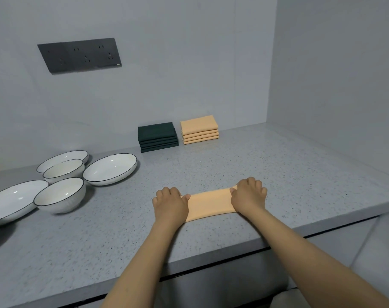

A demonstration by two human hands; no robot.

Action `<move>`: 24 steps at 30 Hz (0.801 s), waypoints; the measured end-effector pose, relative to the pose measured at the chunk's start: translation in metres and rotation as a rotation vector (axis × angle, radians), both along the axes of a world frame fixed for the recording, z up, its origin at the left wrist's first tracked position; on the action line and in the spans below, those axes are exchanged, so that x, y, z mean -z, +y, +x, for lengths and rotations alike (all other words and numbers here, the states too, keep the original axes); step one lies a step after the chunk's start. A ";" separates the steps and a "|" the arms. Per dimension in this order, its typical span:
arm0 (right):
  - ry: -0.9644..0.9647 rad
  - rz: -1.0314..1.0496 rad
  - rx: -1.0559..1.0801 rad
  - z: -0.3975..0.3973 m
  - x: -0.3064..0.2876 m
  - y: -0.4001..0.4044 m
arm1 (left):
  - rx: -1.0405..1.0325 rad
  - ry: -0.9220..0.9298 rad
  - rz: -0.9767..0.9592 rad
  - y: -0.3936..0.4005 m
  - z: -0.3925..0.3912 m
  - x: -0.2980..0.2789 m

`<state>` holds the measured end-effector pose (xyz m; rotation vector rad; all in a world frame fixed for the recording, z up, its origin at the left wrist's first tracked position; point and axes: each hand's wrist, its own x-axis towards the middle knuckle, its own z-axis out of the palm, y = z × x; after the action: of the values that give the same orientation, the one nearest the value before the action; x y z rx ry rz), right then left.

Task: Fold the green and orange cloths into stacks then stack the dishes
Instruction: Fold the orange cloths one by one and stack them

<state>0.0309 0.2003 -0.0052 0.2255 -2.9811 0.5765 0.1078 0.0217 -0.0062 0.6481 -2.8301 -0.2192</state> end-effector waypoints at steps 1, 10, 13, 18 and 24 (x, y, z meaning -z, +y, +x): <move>-0.033 0.002 -0.003 0.001 -0.003 0.000 | 0.016 -0.009 -0.019 0.000 0.001 -0.001; -0.008 -0.399 -0.156 0.026 -0.025 0.014 | 0.035 0.270 0.368 0.014 0.026 -0.020; 0.025 -0.569 -0.215 0.037 -0.037 0.016 | 0.047 0.422 0.529 0.019 0.035 -0.035; 0.130 -0.653 -0.234 0.026 -0.056 0.005 | 0.141 0.444 0.705 0.013 0.023 -0.054; 0.118 -0.761 -0.234 -0.048 -0.049 -0.026 | 0.203 0.457 0.727 -0.025 -0.051 -0.050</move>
<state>-0.0168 0.1747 0.0439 0.5069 -2.4103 1.5828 0.0572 -0.0033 0.0439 0.3542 -2.3171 -1.2849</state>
